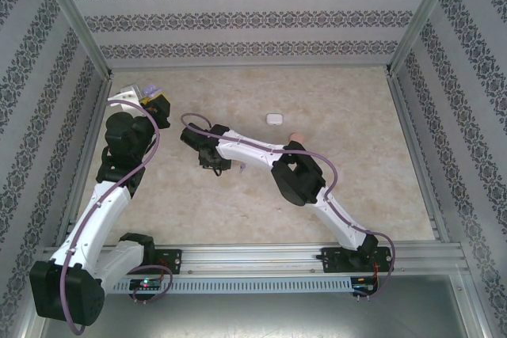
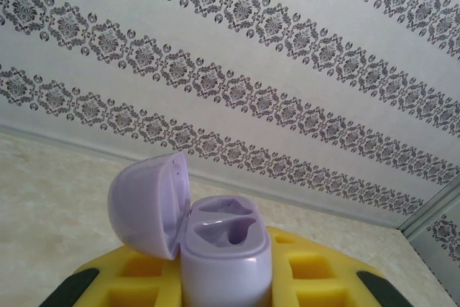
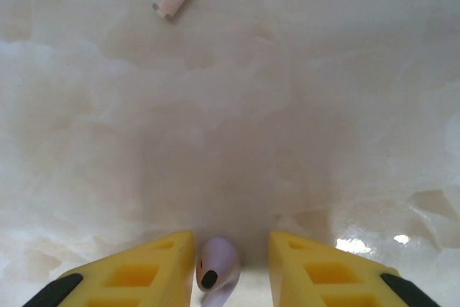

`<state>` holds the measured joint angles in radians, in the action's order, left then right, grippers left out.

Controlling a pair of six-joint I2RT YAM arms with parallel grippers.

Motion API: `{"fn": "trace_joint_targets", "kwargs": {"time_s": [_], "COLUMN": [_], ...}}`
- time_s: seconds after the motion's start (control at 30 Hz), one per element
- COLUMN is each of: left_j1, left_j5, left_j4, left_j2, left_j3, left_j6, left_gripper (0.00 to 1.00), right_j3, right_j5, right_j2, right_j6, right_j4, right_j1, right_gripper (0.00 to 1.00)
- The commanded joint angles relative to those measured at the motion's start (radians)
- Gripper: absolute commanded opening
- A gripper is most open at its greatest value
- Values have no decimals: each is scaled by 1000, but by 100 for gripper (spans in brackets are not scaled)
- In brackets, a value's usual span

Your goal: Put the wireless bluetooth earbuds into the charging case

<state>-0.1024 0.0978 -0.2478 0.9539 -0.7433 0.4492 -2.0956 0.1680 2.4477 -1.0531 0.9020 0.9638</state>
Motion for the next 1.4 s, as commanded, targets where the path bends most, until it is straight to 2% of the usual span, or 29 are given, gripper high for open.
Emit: {"fn": "trace_joint_targets", "kwargs": {"time_s": [0.0,0.27,0.57,0.77,1.03,1.2,1.37], "left_j1": [17,19,19,19,19,17,14], "left_j5": [13,15,19,37,124,165,264], "left_j4": [-45,-56,-46,-30,-2,-69,-121], "left_j2": [0,1,4,12,21,3,1], "left_j3": [-7,-4,-7,-14,-26,19,49], "left_j6": [15,16,20,24,-16,-65,-135], "left_gripper": [0,0,0,0,0,0,0], "right_j3": [-32,-35,3,78,147,224,305], "right_j5": [7,-3,3,64,165,215,247], "right_j2": [42,50,12,-89,-243,-361,-485], "right_j6": [-30,-29,-19,28,154,257,378], "right_j4": [29,31,1,-44,-72,-109,-157], "right_j1": [-10,-8,-7,-10,-38,-74,-115], "right_gripper": [33,28,18,15,14,14,14]}}
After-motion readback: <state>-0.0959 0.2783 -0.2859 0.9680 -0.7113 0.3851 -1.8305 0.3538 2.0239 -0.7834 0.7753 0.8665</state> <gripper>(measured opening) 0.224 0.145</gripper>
